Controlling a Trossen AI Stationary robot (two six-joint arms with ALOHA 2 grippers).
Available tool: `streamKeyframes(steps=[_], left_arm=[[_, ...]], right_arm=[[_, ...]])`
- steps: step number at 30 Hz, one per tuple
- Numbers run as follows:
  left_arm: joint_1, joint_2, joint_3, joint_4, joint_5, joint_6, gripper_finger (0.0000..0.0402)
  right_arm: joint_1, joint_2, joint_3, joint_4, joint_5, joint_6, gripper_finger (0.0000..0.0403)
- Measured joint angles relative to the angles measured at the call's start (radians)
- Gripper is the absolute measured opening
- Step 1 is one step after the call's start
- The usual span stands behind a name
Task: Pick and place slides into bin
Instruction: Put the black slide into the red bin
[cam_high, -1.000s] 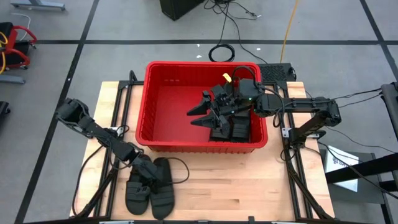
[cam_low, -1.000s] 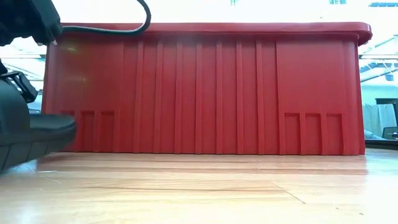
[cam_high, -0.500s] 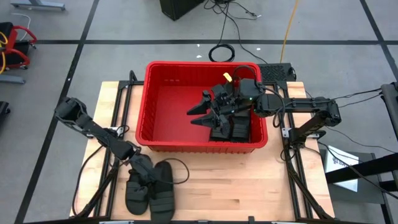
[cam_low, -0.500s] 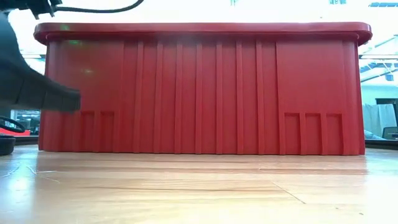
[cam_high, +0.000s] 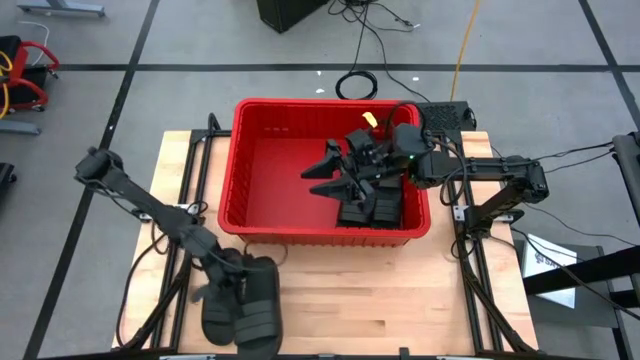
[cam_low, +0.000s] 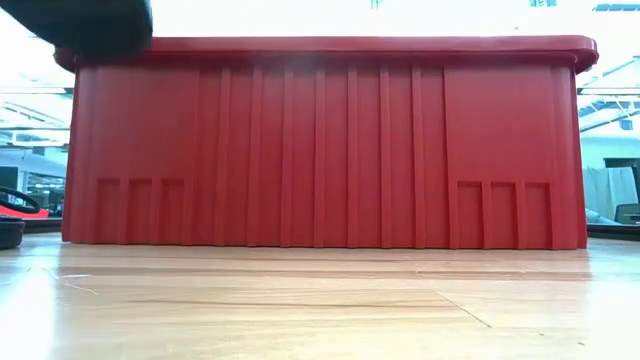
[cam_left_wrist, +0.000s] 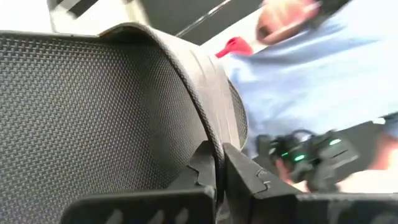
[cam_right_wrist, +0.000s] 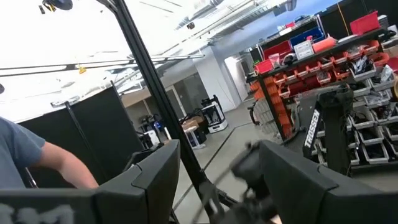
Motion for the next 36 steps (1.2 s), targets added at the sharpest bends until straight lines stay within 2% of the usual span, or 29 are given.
streamKeyframes(steps=[7, 15, 18, 27, 33, 36], left_arm=[[0.025, -0.092, 0.024, 0.147, -0.026, -0.016, 0.0004], [0.135, -0.105, 0.182, 0.126, -0.002, 0.107, 0.0004], [0.211, -0.105, 0.27, 0.014, 0.048, 0.164, 0.0005], [0.461, -0.103, 0.538, -0.515, 0.243, 0.365, 0.0007], [0.638, -0.105, 0.641, -0.766, 0.407, 0.464, 0.0004], [0.733, -0.103, 0.653, -0.819, 0.507, 0.468, 0.0007]], right_arm=[[-0.013, 0.0, 0.0, -0.02, 0.0, -0.005, 0.021], [-0.039, 0.0, 0.0, -0.017, 0.0, -0.005, 0.021], [-0.048, 0.0, 0.0, -0.011, 0.0, -0.005, 0.021], [-0.096, 0.0, 0.0, -0.009, 0.0, -0.005, 0.021], [-0.137, 0.0, 0.0, -0.006, 0.0, 0.0, 0.021], [-0.16, 0.0, 0.0, 0.013, 0.0, 0.014, 0.021]])
